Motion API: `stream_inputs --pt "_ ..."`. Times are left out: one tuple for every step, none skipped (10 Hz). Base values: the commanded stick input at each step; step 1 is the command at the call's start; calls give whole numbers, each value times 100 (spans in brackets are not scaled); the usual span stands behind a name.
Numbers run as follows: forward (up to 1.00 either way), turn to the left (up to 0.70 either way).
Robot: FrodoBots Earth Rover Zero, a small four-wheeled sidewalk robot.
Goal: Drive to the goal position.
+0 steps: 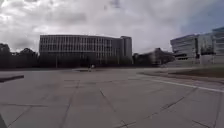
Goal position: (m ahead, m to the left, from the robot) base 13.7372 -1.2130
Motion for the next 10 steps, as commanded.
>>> stream_inputs --pt "70 0" --pt "70 0" --pt "70 0" --pt "70 0" --pt "70 0" --pt "70 0" --pt "70 0" --pt "70 0" --pt "70 0" --pt "70 0"
